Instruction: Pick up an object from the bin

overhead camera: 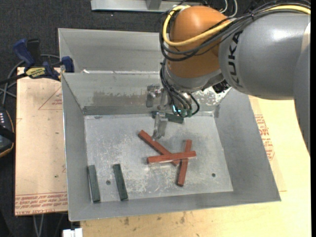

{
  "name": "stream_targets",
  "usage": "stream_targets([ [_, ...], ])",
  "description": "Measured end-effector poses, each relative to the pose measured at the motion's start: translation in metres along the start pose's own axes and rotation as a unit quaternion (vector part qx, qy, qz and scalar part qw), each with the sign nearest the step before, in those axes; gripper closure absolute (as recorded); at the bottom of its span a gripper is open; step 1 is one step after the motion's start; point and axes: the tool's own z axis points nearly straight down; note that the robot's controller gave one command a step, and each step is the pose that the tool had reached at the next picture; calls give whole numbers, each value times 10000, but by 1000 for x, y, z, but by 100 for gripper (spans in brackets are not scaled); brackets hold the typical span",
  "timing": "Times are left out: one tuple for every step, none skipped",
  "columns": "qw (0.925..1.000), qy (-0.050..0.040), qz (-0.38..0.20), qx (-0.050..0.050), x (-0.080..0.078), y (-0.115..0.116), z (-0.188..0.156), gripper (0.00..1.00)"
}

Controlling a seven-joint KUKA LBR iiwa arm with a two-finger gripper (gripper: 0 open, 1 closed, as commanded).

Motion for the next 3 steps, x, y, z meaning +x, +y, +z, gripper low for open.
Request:
stream_targets([
  [9992,13,-405,-11,19,-48,157,0],
  [9982,-38,604,-6,36,-47,125,0],
  [9950,-42,1000,-5,35,-64,120,0],
])
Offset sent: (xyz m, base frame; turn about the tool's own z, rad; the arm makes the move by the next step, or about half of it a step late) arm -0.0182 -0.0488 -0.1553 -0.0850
